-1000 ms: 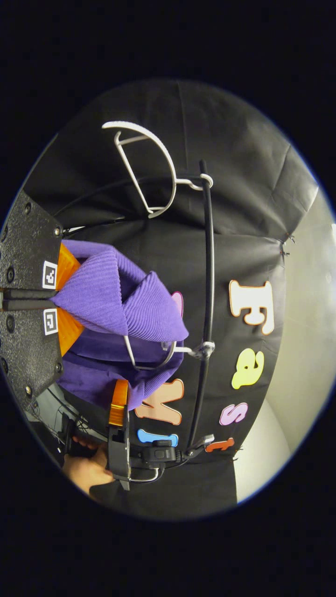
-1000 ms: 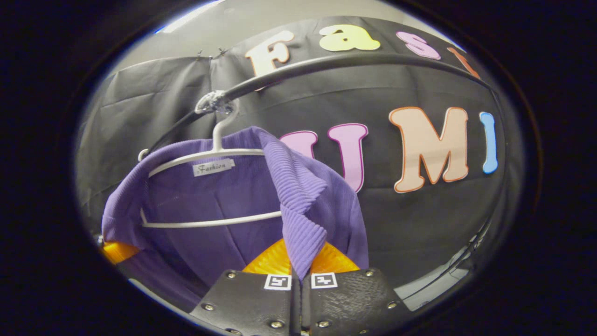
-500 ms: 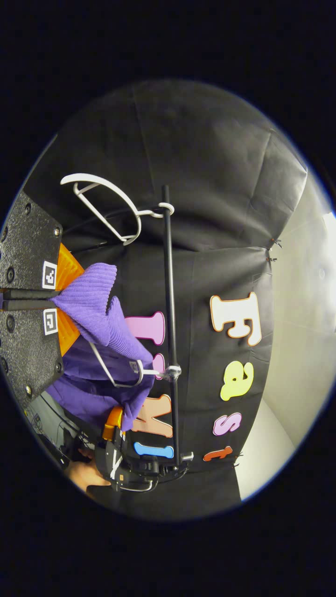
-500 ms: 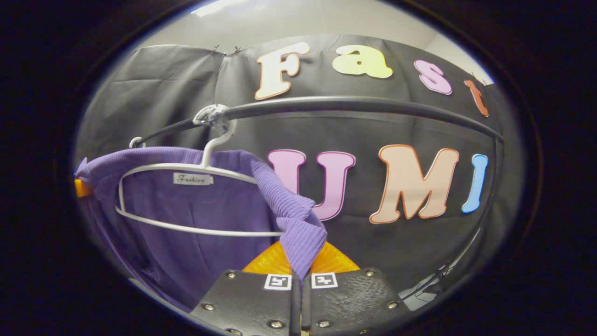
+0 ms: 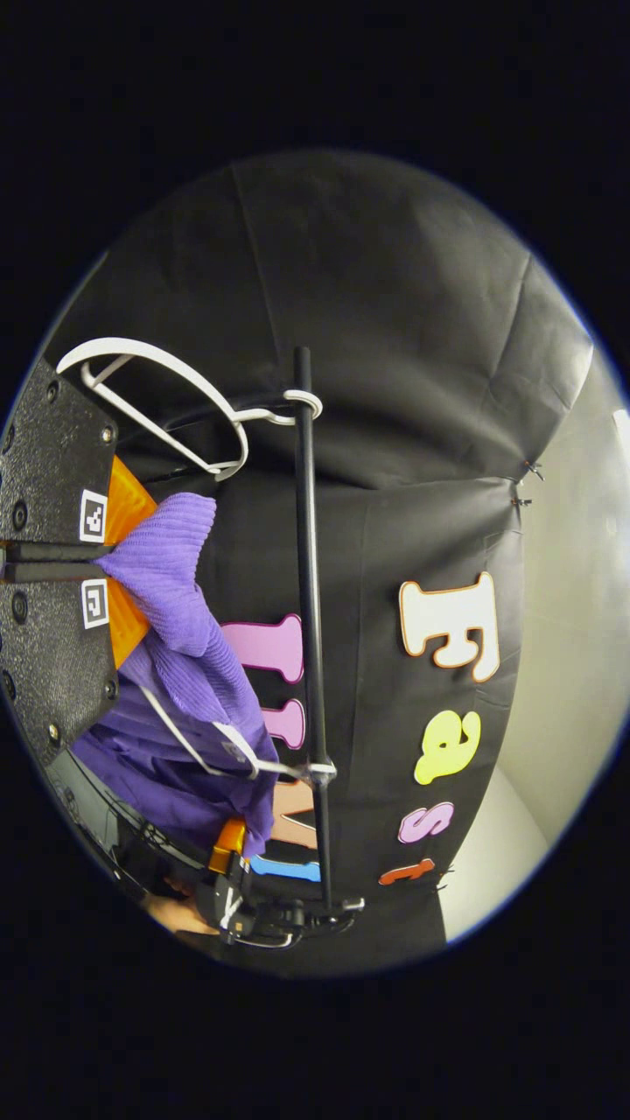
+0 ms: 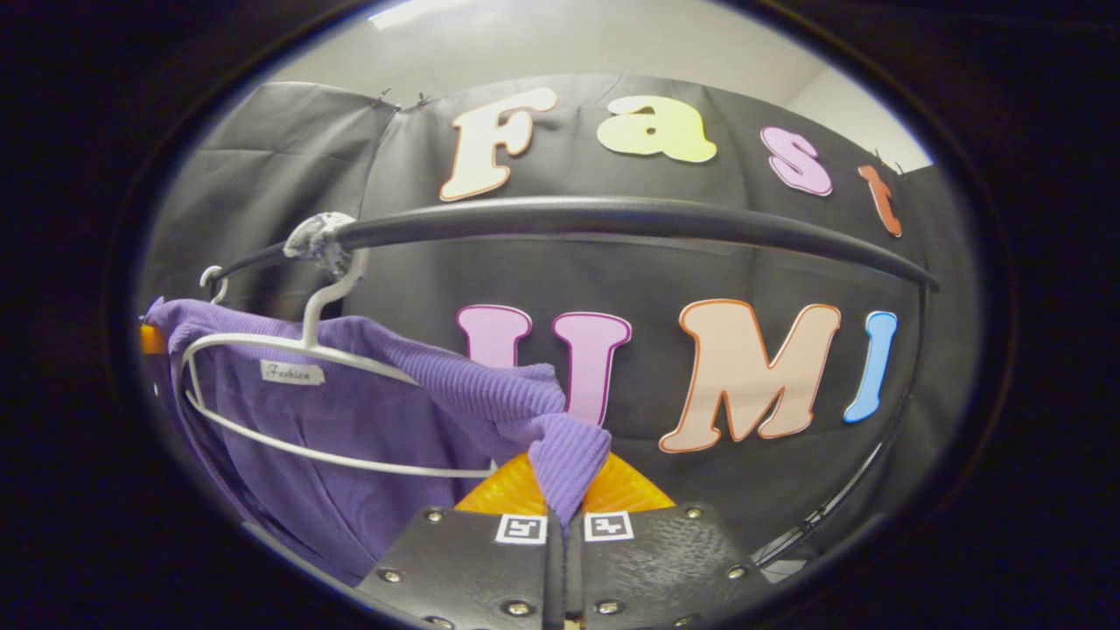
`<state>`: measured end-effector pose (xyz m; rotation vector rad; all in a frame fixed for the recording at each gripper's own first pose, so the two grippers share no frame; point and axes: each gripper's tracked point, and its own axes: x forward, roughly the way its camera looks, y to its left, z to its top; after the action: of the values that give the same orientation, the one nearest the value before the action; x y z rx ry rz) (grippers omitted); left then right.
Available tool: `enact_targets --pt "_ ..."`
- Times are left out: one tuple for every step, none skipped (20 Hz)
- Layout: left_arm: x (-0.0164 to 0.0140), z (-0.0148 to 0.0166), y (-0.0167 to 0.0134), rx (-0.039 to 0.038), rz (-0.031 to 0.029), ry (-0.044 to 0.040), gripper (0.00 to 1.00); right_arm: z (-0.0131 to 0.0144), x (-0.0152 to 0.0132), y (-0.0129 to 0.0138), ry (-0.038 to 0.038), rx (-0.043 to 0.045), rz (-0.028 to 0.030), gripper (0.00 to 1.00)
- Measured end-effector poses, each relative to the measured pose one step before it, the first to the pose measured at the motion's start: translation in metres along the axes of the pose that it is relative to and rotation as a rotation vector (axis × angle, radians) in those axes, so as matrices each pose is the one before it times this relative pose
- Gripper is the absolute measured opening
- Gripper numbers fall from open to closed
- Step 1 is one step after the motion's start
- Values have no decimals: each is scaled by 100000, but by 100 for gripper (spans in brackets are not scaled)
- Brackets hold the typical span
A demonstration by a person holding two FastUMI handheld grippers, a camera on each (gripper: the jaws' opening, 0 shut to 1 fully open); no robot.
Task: Grasp the clothes on the hanger with both hands and then place them into the laundry hamper below.
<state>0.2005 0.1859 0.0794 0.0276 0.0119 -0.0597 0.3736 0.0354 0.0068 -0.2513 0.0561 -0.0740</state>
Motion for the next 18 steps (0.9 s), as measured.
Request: enact_targets --pt "913 -186 356 2079 -319 27 1 93 552 -415 -321 595 -1391 1" --pt "792 -205 235 1659 -787 407 1 6 566 -395 -583 525 -1472 1" --pt "768 -323 9 904 -968 297 1 159 400 -75 -443 1070 -108 1" --pt "660 -411 121 1632 -69 890 1 240 181 -42 -2040 749 -210 5" --pt "572 -123 111 2296 204 -1200 1 367 406 -243 -2050 537 -1066 2" --pt "599 24 158 1302 -56 -1747 1 91 689 -430 -726 1222 -1255 1" --pt "560 -170 176 170 -355 -598 1 -186 393 104 -15 1470 28 1" --pt "525 -271 184 -1142 63 -473 1 -206 259 -27 -525 -105 -742 2" --pt "501 -569 273 -2367 445 -97 1 -22 189 -98 -1234 -668 -251 0" --pt "525 -746 -35 -2057 -318 1479 1 128 316 -178 -1930 -580 -948 2" --pt "705 -840 -181 -2553 -920 2163 1 -121 340 -192 -671 -911 -1237 2" --pt "619 -567 -128 -1897 -370 1181 1 -388 278 -3 -578 -606 -797 2" --pt "386 -626 -134 -1698 -188 1143 1 -523 405 -41 572 -910 -708 2" --pt "391 -746 -208 -1124 -1014 1481 1 -810 297 -168 1447 -651 -684 1" --pt "269 -563 -192 -739 -1049 345 1 -740 301 -42 1284 242 -31 2" --pt "319 -475 8 -484 -62 370 1 -484 305 -21 388 1134 57 2" --pt "198 -586 59 -335 -61 -310 1 -529 200 159 887 332 348 2" --pt "224 -540 35 -1311 172 -452 1 -675 108 184 825 -837 383 2"
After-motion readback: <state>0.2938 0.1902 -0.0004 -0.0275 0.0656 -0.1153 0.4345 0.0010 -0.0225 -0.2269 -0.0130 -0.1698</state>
